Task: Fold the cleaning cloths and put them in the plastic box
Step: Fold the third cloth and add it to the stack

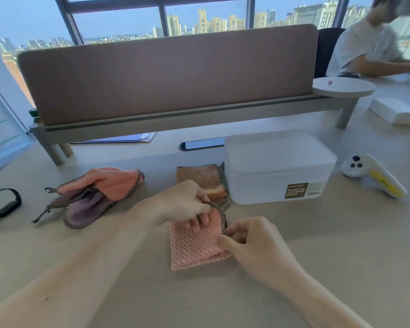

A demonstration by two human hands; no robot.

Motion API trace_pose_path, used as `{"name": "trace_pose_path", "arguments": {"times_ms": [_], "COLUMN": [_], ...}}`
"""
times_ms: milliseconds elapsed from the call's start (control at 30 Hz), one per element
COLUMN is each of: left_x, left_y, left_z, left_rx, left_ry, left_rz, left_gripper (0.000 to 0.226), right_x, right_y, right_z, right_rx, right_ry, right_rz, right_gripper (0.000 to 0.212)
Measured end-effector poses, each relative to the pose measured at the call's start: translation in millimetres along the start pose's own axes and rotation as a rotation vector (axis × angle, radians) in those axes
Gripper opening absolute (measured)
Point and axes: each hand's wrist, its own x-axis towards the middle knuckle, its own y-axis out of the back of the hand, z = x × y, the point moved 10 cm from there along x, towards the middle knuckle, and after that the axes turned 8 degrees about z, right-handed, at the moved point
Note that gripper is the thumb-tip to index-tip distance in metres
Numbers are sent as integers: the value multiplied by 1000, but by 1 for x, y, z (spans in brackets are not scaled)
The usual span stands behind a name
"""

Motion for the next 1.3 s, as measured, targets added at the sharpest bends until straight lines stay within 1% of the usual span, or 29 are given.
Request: {"name": "trace_pose_path", "arguments": {"times_ms": [100,167,233,300,333,367,400,433,500,533,567,600,667,733,767,833,933,1000,1067,1133,1200,1300], "left_x": [2,1,-2,-14,-22,-30,-36,-40,-40,-38,-36,-35,-35,-39,-40,-36,-21,-14,-12,-12,-9,-5], "left_y": [2,5,10,20,25,29,30,29,24,21,18,16,11,5,4,6,8,9,10,13,17,16], "left_z": [3,5,7,10,11,11,10,7,-5,-9,-13,-14,-13,-8,-7,-9,-19,-18,-16,-17,-19,-12], "left_rx": [112,203,305,386,417,446,462,463,442,437,439,445,529,623,628,559,498,445,334,217,142,115], "left_ry": [-75,-123,-158,-203,-234,-266,-297,-321,-333,-336,-333,-325,-331,-364,-359,-305,-137,-80,-26,32,63,35], "left_rz": [67,140,252,397,465,515,538,533,477,449,431,422,435,469,468,441,290,194,124,90,85,62], "left_gripper": [7,10,17,24,25,25,24,24,31,37,41,43,44,44,42,38,43,46,49,49,43,32], "right_x": [0,-2,-5,-11,-15,-21,-28,-36,-46,-50,-51,-49,-44,-42,-43,-43,-42,-41,-41,-41,-39,-38], "right_y": [1,-1,-1,9,18,25,29,26,2,-11,-21,-27,-31,-33,-34,-36,-38,-39,-40,-40,-40,-39], "right_z": [0,1,1,-7,-19,-34,-46,-56,-60,-55,-48,-37,-17,-4,-2,0,2,4,4,5,6,6], "right_rx": [-71,-112,-177,-343,-437,-507,-528,-517,-535,-575,-626,-672,-743,-773,-781,-783,-757,-748,-738,-721,-706,-658], "right_ry": [36,55,72,137,223,352,477,587,786,855,879,868,781,723,712,719,721,720,732,732,712,679], "right_rz": [23,32,28,81,155,249,314,327,229,166,118,91,70,54,53,71,72,61,68,75,62,15], "right_gripper": [15,27,39,46,47,47,45,43,41,44,50,59,78,89,92,95,96,97,97,97,97,95]}}
